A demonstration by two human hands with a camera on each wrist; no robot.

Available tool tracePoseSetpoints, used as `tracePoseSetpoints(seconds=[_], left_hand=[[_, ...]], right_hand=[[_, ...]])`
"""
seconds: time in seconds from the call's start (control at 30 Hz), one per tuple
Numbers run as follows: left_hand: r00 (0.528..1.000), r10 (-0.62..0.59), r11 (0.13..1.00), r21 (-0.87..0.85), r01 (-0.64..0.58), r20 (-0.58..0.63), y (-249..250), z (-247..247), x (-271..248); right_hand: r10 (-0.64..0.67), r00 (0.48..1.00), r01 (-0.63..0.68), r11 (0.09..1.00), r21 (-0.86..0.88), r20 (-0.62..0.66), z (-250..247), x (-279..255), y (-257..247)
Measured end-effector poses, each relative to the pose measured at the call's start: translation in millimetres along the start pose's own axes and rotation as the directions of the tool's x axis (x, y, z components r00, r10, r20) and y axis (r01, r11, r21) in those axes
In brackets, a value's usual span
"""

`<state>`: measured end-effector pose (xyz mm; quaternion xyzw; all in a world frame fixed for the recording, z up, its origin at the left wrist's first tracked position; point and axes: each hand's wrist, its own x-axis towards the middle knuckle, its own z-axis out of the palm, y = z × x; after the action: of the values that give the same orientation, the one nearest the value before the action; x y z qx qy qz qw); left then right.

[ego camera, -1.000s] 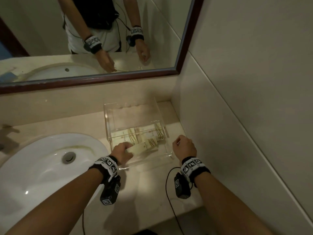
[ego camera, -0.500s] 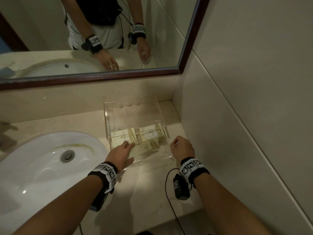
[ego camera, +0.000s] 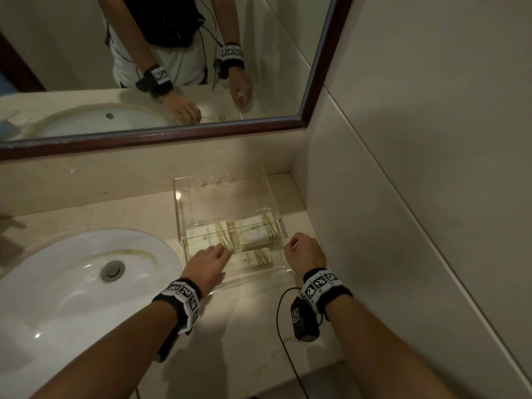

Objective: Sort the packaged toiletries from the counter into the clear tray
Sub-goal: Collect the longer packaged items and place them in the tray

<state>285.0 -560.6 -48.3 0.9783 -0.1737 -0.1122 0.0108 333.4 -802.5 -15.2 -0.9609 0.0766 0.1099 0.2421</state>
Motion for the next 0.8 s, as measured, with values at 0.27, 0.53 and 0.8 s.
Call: tracePoseSetpoints(seconds=[0.27, 0.53, 0.8], left_hand=[[0.982, -0.142, 0.974, -0.162, 0.160, 0.121, 6, -2, 10], [0.968, -0.228, 0.937, -0.247, 0.247, 0.102, -8, -4, 9], [0.921, -0.380, 0.847, -0.370, 0.382, 0.081, -35, -34, -10]], right_hand=[[0.000, 1.000, 0.000, 1.000, -0.005, 0.014, -3, 3, -2], [-0.036, 0.999, 0.036, 0.999, -0.023, 0.024, -4, 5, -20], [-0.143, 0.983, 0.149, 0.988, -0.049, 0.117, -5, 2, -71]])
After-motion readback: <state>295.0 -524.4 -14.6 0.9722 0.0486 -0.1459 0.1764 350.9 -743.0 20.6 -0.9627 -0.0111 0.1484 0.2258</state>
